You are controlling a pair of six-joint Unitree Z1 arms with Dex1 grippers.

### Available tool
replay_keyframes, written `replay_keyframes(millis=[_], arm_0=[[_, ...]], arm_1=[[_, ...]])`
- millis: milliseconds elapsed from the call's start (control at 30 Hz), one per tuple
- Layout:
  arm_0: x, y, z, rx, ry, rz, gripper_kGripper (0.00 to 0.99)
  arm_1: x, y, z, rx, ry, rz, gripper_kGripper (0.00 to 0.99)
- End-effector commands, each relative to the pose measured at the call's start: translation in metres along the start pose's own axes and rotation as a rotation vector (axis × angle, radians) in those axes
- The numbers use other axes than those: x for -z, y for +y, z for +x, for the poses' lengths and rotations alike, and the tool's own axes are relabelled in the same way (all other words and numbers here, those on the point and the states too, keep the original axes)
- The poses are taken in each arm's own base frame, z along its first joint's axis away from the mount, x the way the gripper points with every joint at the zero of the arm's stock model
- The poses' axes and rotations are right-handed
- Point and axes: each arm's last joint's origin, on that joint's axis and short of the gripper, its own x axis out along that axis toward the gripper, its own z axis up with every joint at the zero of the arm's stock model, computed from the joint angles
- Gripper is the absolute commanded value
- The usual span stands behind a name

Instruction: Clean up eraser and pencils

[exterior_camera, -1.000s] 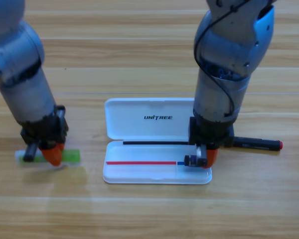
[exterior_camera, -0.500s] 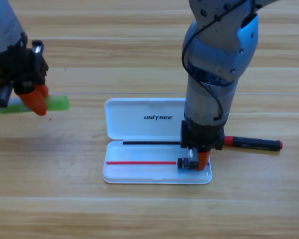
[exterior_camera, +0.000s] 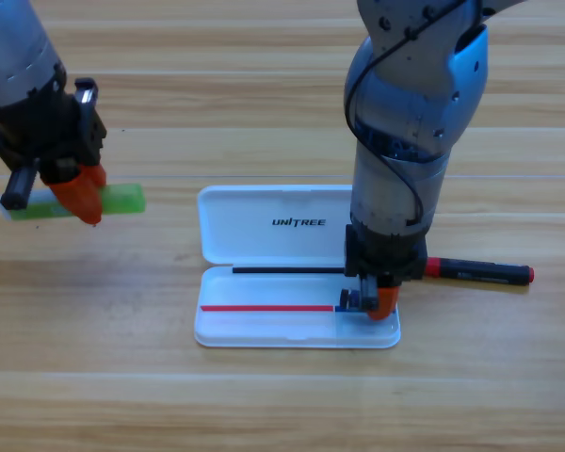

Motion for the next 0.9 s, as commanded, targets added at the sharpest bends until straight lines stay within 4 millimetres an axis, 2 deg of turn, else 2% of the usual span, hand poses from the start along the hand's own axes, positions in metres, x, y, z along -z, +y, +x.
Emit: replay_keyframes(millis=[33,100,233,400,500,633,733,900], arm_0=[[-0.011,-0.002,0.013,0.045,0.015,0.015,0.0],[-0.012,-0.002,0.014,0.048,0.016,0.015,0.0],[-0.015,-0.002,0.016,0.051,0.019,0.014,0.0],[-0.025,-0.005,0.019,0.057,0.013,0.024,0.0],[-0.04,-0.007,0.025,0.07,0.009,0.039,0.0],[-0.068,-0.013,0.041,0.098,0.009,0.064,0.0],[-0.09,-0.018,0.056,0.114,0.018,0.084,0.0],[-0.119,-0.024,0.078,0.13,0.03,0.114,0.0]], arm_1=[[0.0,0.007,0.024,-0.044,0.068,-0.023,0.861],[0.003,0.008,0.015,-0.039,0.056,-0.024,0.864],[0.015,0.018,-0.021,-0.028,0.019,-0.028,0.888],[0.044,0.038,-0.074,-0.006,-0.043,-0.04,0.888],[0.068,0.04,-0.086,0.009,-0.029,-0.024,0.888],[0.098,0.022,-0.074,-0.002,0.033,0.039,0.888],[0.113,0.001,-0.05,-0.03,0.077,0.084,0.888],[0.122,-0.035,-0.008,-0.034,0.085,0.116,0.888]])
